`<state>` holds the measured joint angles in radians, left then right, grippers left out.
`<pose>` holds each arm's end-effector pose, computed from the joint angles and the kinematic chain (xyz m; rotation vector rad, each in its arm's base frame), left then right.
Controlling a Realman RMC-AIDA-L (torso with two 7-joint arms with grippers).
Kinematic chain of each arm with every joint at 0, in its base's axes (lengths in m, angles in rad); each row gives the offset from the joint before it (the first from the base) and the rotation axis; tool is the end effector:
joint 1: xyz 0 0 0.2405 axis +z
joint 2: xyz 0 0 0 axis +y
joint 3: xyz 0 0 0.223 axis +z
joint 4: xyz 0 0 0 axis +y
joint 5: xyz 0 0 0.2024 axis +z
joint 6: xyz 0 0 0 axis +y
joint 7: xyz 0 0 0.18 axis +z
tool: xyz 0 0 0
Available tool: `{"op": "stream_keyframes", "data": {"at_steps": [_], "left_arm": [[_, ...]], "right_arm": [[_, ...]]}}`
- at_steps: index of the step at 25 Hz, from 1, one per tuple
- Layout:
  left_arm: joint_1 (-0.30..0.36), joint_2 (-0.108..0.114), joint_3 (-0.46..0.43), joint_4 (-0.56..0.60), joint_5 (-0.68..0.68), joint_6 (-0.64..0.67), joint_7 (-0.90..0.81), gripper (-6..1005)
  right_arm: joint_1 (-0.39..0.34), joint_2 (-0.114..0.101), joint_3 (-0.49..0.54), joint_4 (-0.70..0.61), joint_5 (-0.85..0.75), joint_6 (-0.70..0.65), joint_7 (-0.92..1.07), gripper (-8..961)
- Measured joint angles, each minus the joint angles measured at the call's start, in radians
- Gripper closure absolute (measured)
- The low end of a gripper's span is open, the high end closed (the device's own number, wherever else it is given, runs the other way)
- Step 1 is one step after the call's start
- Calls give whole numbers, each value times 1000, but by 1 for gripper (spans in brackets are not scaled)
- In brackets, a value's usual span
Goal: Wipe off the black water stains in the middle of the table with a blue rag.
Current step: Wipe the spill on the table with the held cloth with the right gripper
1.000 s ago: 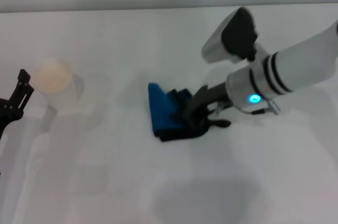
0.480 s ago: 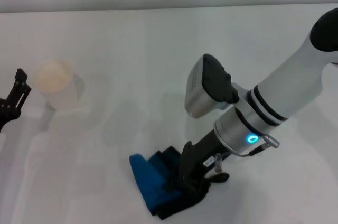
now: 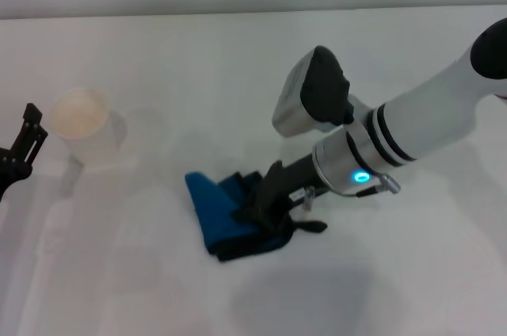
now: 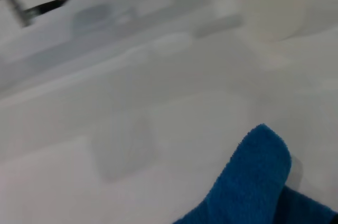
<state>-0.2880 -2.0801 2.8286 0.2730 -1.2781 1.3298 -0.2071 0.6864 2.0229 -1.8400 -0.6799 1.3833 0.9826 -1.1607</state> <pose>-0.2909 0.2891 -0.0271 -1.6081 -0.6839 -0.8504 0.1898 0.3147 -0.1351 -2.9665 0.7272 -0.0934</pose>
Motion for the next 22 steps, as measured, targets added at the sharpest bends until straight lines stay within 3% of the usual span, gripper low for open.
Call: {"op": "stream_keyframes", "data": {"at_steps": [16,22], "left_arm": [[4,0,0,-2,-11,0,0,122],[2,2,-4,-3,-12,0,0,122]], "right_arm": [[-1,-9,63,20,-21,-362,2,886],[1,-10,174,30,-87,-393,4,885]]}}
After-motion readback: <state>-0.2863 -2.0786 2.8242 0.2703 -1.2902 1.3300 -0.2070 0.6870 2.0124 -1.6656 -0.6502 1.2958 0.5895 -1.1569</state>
